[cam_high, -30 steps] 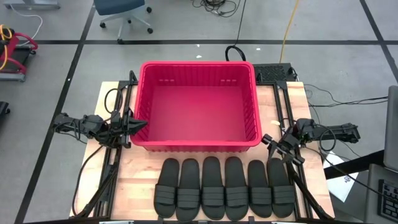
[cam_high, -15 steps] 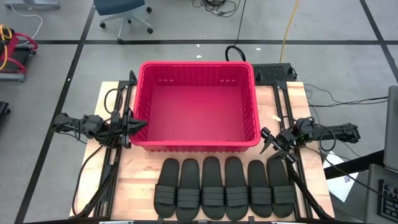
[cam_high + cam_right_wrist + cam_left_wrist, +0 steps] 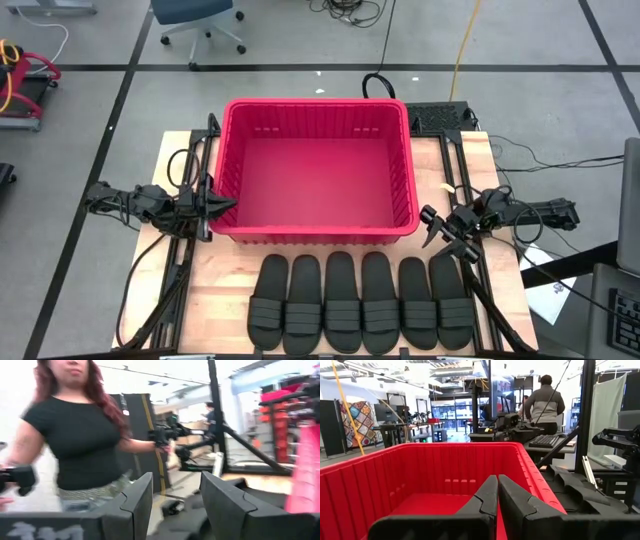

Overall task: Pick and place slides into bin
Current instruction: Put the black slide into the red bin

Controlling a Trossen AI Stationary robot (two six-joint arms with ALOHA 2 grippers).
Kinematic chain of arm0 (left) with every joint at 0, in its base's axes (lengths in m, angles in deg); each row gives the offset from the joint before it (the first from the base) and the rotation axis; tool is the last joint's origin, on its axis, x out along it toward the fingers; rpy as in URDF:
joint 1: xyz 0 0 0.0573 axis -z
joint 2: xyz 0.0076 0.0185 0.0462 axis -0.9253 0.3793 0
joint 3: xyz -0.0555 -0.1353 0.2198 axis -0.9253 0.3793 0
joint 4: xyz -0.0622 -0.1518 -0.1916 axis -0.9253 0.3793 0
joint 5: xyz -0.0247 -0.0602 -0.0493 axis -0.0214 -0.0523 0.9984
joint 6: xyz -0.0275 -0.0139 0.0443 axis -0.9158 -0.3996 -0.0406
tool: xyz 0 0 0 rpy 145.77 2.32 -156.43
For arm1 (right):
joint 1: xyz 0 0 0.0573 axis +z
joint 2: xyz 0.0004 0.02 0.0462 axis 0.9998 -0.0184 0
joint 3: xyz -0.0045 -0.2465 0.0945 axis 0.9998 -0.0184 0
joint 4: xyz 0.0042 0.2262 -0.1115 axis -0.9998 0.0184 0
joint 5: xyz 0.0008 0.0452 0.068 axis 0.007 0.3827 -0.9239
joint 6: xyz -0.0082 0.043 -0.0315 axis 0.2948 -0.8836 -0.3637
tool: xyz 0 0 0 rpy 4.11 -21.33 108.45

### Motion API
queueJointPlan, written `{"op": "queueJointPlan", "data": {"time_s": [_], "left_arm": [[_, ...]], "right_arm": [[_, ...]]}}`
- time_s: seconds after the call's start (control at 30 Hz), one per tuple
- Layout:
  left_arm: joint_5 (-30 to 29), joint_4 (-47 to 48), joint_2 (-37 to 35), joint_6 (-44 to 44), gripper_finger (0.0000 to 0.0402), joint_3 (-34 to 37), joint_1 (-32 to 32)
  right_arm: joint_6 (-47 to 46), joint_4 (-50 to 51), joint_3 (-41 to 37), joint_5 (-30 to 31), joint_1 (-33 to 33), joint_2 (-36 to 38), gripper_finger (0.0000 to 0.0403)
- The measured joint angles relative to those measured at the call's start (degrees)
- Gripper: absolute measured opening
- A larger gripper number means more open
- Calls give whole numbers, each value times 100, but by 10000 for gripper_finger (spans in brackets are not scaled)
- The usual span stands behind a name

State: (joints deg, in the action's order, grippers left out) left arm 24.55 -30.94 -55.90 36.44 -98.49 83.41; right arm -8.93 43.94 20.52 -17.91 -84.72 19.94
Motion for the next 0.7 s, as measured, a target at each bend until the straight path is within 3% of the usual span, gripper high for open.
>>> {"op": "queueJointPlan", "data": {"time_s": [0.17, 0.5, 0.7], "left_arm": [[-1, 3, 0, -10, 19, 0, 0], [-1, 58, 44, -47, 19, -198, 0], [3, 1053, 475, -195, 19, -741, 2]], "right_arm": [[-22, -231, 47, -9, 2, 4, 155], [547, 1450, 993, 17, 1, -35, 155], [627, 2726, 1731, 24, 0, -200, 155]]}}
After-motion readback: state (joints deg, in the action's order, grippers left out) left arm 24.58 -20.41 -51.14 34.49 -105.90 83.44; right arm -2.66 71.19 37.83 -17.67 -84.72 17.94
